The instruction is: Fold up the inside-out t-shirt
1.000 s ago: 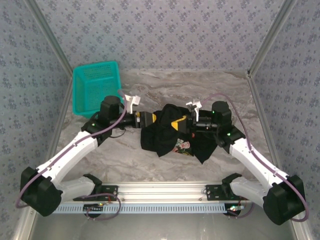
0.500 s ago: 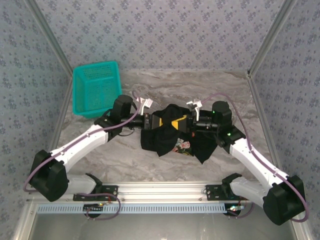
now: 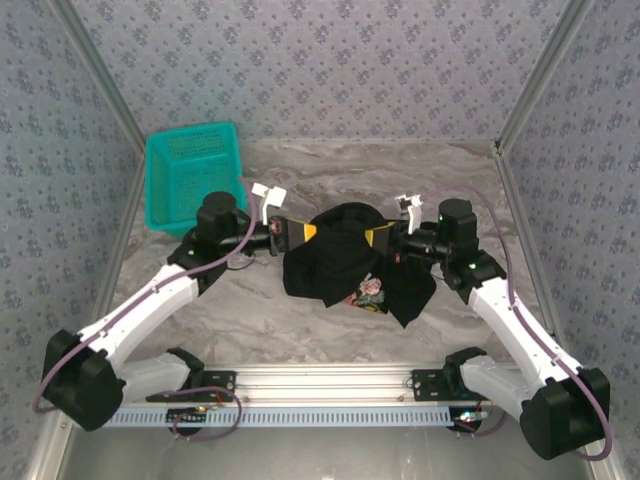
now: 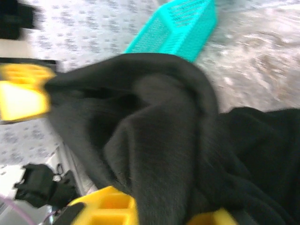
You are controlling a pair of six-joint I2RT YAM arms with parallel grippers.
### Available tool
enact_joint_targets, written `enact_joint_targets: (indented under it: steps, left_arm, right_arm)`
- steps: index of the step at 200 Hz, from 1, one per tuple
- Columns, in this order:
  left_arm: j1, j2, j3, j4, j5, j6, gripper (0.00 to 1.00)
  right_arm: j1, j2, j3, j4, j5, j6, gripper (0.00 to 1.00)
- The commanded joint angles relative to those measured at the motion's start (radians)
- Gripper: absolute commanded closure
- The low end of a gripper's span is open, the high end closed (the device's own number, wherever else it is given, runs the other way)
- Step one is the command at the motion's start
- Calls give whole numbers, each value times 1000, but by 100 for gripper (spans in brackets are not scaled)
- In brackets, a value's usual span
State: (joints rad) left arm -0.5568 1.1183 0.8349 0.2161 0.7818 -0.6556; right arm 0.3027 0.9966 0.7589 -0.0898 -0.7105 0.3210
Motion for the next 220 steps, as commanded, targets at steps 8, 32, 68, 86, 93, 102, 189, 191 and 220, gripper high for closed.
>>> enact_joint_targets:
  steps: [8,32,68,86,93,102,189,191,220]
  left_arm:
    - [2,-49,10,68,75,43,100]
    - [2,-49,51,-34,75,119,100]
    - [2,-48,47,-76,108,225,100]
    - [1,-48,46,-87,120,257,100]
    - [0,-50,45,-93,128,271,100]
    - [1,-52,46,-107,136,293,100]
    - [-3,-61,51,-164,125,334,100]
    - [-4,-61,52,-165,126,335,100]
    - [-5,-63,53,-170,122,336,100]
  right_arm:
    - [-2,26,84,-198,192,-47,68]
    - [21,-36,130,-322,305,-194,57]
    - [137,-117,135,-312,191,-348,51]
    - [206,-71,130,-276,127,-350,50]
    - [217,-38,136,-273,117,-347,50]
    - [221,5,148,-258,70,-340,50]
    - [221,198,223,-198,-102,-339,61]
    - [222,200,223,-198,-103,-339,61]
    - [220,228,232,-190,-115,-344,75]
